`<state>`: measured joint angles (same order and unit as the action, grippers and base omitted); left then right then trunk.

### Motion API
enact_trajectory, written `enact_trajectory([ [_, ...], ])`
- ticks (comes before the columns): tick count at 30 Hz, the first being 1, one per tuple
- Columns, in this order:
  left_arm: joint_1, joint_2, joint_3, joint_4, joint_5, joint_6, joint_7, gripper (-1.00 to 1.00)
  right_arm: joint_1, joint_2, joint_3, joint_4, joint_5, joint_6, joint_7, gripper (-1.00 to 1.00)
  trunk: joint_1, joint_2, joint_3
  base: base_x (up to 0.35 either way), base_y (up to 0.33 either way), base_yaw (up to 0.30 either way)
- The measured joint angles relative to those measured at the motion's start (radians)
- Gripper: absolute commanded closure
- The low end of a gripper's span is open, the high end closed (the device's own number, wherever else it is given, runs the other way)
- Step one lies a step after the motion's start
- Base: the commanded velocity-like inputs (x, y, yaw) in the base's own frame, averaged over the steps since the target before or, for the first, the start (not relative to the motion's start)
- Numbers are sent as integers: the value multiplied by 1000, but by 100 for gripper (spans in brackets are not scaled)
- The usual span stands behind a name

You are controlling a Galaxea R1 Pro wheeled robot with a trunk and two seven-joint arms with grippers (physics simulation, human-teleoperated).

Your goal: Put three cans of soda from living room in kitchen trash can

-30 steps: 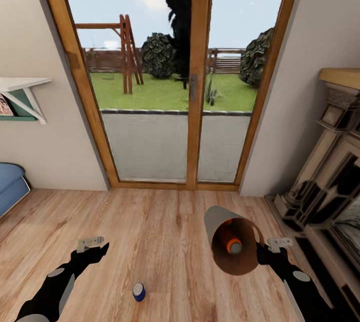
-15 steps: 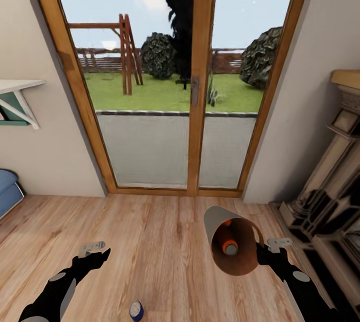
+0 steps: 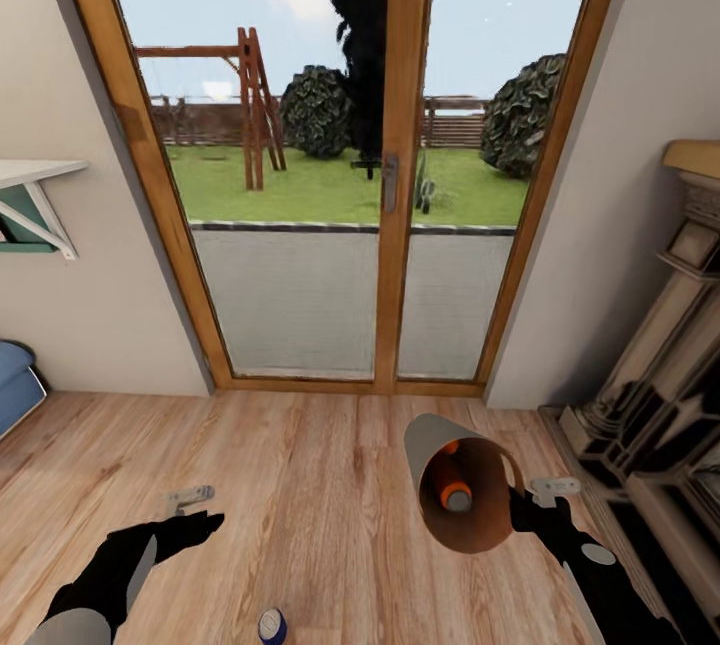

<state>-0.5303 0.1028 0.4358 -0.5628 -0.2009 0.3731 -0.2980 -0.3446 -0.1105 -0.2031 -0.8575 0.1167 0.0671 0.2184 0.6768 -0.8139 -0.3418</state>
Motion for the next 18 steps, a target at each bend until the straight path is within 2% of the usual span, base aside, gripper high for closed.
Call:
enact_trajectory([
  [3,-104,1,-3,3,-8,193,5,-100,0,4,0,0,1,0,0,100,0,0,0,0,0,0],
  [4,-139,0,-3,3,-26,259,6,-100,-1,5,0,0,1,0,-1,100,0,0,0,0,0,0],
  [6,-199,-2,-2,2,-65,344,8,-100,0,5,-1,0,1,0,-1,100,0,0,0,0,0,0],
  [8,-242,-4,-2,4,-95,384,11,-100,0,6,-1,0,1,0,0,100,0,0,0,0,0,0],
  [10,-313,-9,-1,4,-155,435,27,-100,0,6,-2,0,1,0,-1,100,0,0,0,0,0,0],
  [13,-341,-11,-1,5,-183,455,58,-100,0,6,-2,0,1,-1,0,100,0,0,0,0,0,0],
  [18,-352,-11,0,9,-194,460,80,-100,0,6,-3,0,1,-3,1,100,0,0,0,0,0,0],
])
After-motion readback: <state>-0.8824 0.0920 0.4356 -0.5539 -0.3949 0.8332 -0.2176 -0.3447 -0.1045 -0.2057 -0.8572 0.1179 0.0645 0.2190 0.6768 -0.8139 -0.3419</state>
